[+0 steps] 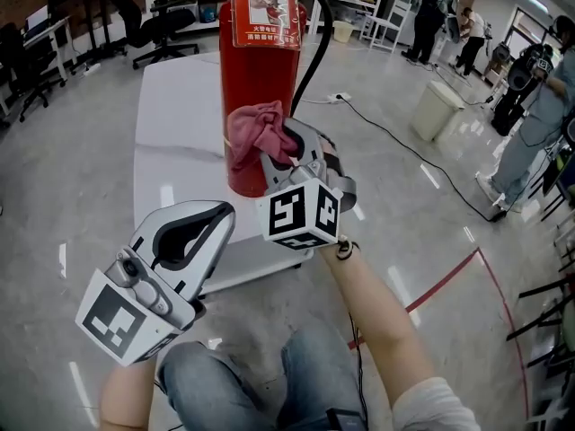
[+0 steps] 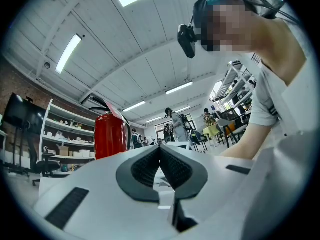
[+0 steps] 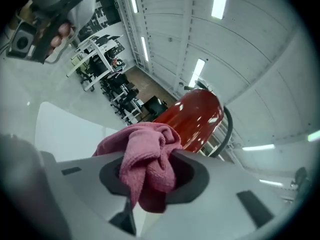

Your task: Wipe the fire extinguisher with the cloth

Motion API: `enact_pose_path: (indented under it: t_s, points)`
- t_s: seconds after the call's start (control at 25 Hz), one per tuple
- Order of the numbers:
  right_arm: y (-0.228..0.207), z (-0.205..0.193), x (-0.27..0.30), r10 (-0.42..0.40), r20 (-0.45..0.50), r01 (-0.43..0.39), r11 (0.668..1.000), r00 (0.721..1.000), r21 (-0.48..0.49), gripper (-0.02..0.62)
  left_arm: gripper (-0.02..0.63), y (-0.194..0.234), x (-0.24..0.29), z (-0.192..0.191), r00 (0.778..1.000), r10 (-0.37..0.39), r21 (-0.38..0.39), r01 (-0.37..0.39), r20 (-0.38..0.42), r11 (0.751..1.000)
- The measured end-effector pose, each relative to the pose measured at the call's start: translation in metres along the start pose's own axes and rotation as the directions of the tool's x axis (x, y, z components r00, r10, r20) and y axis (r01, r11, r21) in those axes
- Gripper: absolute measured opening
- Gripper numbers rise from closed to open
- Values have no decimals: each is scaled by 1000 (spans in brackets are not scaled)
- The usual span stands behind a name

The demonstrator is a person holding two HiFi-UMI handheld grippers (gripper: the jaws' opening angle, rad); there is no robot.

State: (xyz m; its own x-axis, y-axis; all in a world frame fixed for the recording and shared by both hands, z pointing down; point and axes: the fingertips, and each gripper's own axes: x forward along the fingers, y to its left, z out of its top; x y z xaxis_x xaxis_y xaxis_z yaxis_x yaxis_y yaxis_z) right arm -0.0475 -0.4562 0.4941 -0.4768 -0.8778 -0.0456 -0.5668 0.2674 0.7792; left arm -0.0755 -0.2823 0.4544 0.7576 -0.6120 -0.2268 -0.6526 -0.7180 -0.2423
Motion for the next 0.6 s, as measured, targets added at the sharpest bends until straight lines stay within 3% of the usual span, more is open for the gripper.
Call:
enact_pose_path:
  t_s: [0.44, 0.6]
  points:
    - [-82, 63, 2, -123, 94, 122, 992, 988, 16, 129, 9, 0, -1, 3, 1000, -4, 3, 4, 4, 1000]
    - [-72, 53, 0, -116, 83, 118, 993, 990, -13, 129, 9, 0, -3, 3, 1000, 3, -1, -3, 14, 1000]
